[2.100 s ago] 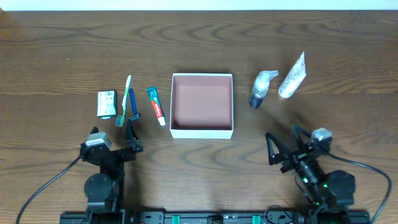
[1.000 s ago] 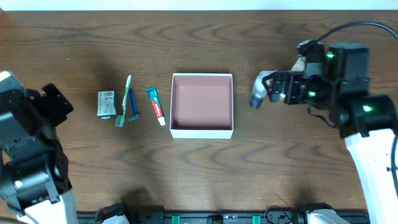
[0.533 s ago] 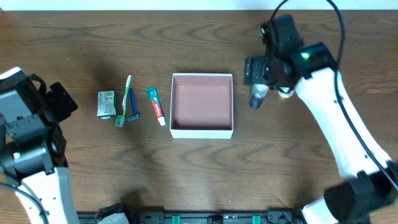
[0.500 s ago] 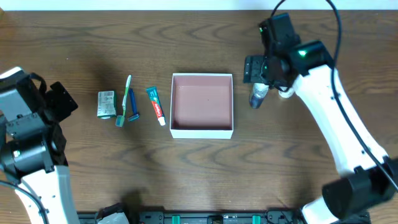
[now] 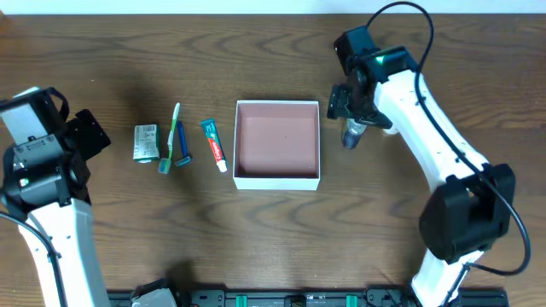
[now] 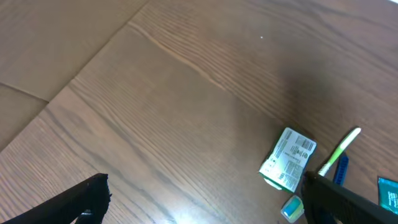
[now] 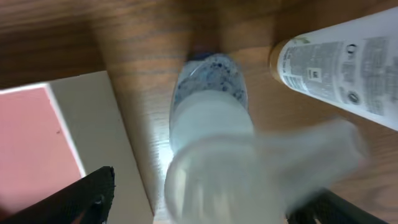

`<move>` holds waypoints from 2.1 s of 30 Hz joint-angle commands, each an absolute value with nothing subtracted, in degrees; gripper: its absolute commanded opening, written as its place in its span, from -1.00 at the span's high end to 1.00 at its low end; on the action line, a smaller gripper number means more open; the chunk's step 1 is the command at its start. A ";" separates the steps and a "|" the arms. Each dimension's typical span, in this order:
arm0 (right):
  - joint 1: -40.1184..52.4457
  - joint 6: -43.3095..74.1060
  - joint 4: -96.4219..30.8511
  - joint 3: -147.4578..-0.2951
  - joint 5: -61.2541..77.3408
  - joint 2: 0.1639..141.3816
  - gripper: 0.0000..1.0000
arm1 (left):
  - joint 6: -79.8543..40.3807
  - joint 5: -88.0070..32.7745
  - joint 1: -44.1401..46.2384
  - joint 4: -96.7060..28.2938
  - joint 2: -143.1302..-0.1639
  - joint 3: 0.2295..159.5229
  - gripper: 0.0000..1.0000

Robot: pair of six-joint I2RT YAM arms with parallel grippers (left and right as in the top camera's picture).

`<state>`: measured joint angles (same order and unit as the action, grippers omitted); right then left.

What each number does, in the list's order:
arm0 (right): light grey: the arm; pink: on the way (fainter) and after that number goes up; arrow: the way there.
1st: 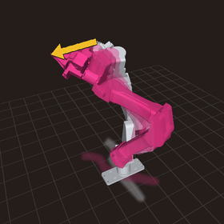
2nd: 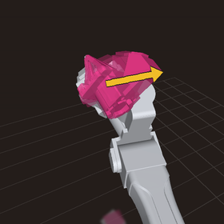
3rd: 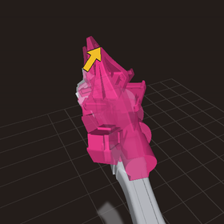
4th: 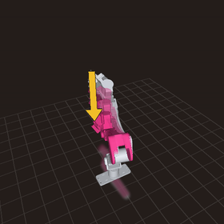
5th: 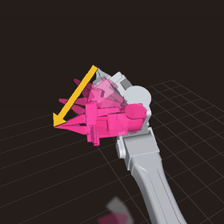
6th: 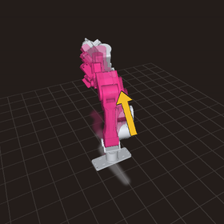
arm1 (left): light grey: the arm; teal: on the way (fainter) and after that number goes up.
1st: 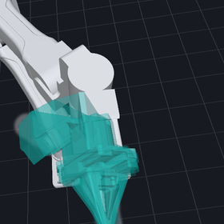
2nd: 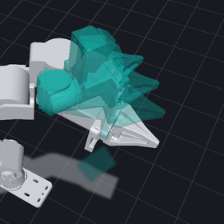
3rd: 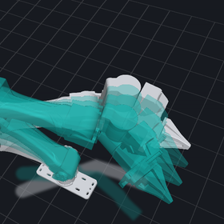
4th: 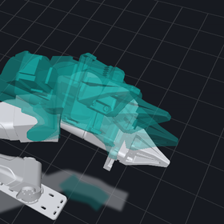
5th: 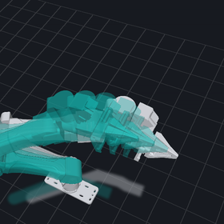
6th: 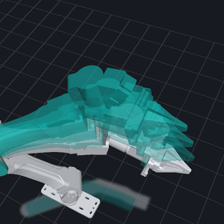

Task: Pack container
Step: 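Reach the right gripper to the soap pump bottle and grasp it, then carry the pump bottle into the box and release it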

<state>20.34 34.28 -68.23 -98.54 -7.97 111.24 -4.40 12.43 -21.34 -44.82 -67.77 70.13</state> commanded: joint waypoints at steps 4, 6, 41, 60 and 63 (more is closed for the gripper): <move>18.02 36.38 -66.46 -99.72 -10.13 114.15 -0.54 | -3.66 12.93 -21.74 -44.95 -69.65 71.00 -0.96; 18.00 36.32 -65.67 -99.72 -10.44 114.24 -0.43 | -3.66 12.93 -21.74 -44.95 -70.00 71.00 -0.96; 28.67 14.76 -61.14 -111.68 -2.66 96.31 0.32 | -3.66 12.93 -21.74 -44.95 -70.37 71.00 -0.96; 38.65 -2.55 -54.54 -111.53 -0.23 118.43 0.32 | -3.66 12.93 -21.74 -44.95 -70.37 71.00 -0.96; 38.65 -6.17 -51.37 -111.53 1.72 121.21 0.27 | -3.66 12.93 -21.74 -44.95 -70.37 71.00 -0.96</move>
<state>38.50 -0.05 -53.43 -110.87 -0.34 120.73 -4.40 12.43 -21.34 -44.84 -70.19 70.13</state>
